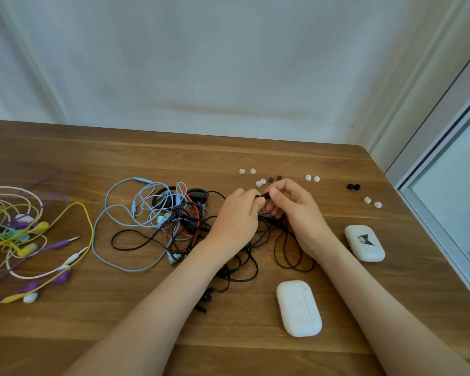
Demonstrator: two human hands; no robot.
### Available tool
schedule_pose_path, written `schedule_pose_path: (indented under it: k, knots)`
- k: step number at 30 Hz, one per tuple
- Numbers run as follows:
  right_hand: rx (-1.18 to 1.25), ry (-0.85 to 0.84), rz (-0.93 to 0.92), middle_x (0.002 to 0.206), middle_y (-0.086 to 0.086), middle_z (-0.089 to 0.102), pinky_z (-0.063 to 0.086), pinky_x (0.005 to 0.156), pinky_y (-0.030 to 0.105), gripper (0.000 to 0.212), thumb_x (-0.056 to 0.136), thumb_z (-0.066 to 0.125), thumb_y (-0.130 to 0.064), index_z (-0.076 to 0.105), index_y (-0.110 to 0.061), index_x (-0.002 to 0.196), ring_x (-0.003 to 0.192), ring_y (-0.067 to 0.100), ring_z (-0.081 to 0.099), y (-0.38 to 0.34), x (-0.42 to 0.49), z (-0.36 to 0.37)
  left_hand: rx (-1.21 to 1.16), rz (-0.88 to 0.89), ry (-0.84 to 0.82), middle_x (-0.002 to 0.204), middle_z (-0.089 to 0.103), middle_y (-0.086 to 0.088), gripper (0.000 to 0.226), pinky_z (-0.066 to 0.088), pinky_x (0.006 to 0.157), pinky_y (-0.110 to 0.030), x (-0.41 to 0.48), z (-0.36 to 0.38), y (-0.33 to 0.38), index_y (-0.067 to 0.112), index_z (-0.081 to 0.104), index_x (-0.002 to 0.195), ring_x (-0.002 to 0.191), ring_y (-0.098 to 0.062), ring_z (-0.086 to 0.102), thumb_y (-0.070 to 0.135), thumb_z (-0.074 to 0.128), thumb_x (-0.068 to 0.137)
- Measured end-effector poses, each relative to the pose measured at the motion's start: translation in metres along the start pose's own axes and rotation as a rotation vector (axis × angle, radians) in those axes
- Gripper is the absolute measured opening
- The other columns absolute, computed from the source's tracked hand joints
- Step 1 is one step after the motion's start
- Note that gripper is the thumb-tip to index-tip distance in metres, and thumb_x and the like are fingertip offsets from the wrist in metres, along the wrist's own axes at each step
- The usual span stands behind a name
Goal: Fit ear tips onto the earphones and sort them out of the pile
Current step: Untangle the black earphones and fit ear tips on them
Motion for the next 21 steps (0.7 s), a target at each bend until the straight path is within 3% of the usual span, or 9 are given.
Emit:
schedule_pose_path:
  k: [5,10,14,17,21]
  knots:
    - [-0.049,-0.009,-0.042,0.084,0.001,0.064,0.044,0.062,0.013,0.014,0.097,0.051,-0.008,0.062,-0.015,0.1,0.075,0.003,0.061,-0.0053,-0.0007,0.0021,-0.036,-0.033,0.01,0.088,0.043,0.006,0.028,0.025,0.067,-0.02,-0.0007,-0.0026,0.0002,0.012,0.058,0.099,0.089,-0.012,0.044,0.025,0.033,0.104]
    - [-0.037,0.036,-0.082,0.075,0.002,0.06,0.043,0.059,0.012,0.016,0.098,0.045,-0.001,0.059,-0.008,0.095,0.064,0.001,0.057,-0.0068,-0.0021,0.0025,-0.04,-0.027,-0.023,0.079,0.043,0.007,0.031,0.023,0.061,-0.024,-0.0006,-0.0013,0.0062,0.015,0.053,0.084,0.078,-0.01,0.043,0.026,0.032,0.104]
    - [-0.013,-0.016,-0.099,0.072,0.006,0.059,0.044,0.059,0.013,0.017,0.099,0.04,0.002,0.057,-0.002,0.095,0.063,0.005,0.057,-0.0089,-0.0023,0.0037,-0.147,-0.053,-0.081,0.076,0.047,0.006,0.039,0.03,0.063,-0.016,-0.0008,-0.0007,0.0056,0.021,0.049,0.069,0.073,-0.005,0.043,0.027,0.032,0.104]
    - [-0.011,-0.044,-0.063,0.066,0.002,0.062,0.041,0.059,0.016,0.019,0.099,0.04,-0.002,0.058,-0.005,0.094,0.064,0.006,0.053,-0.0042,-0.0007,0.0031,-0.233,-0.074,-0.104,0.072,0.046,0.005,0.041,0.032,0.067,-0.026,-0.0031,-0.0018,0.0063,0.021,0.047,0.065,0.071,-0.009,0.043,0.027,0.033,0.104]
    - [0.059,-0.066,-0.009,0.066,0.003,0.061,0.04,0.06,0.018,0.024,0.099,0.04,-0.002,0.06,-0.01,0.089,0.067,0.011,0.051,0.0003,0.0018,0.0019,-0.201,-0.06,-0.132,0.074,0.045,0.005,0.041,0.031,0.065,-0.024,-0.0043,-0.0007,0.008,0.02,0.045,0.066,0.071,-0.007,0.042,0.026,0.031,0.104]
Point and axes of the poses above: each hand's wrist, its own x-axis towards the middle knuckle, its own z-axis out of the palm, y = z × x, the point moved 7 cm from there along x, towards the middle knuckle
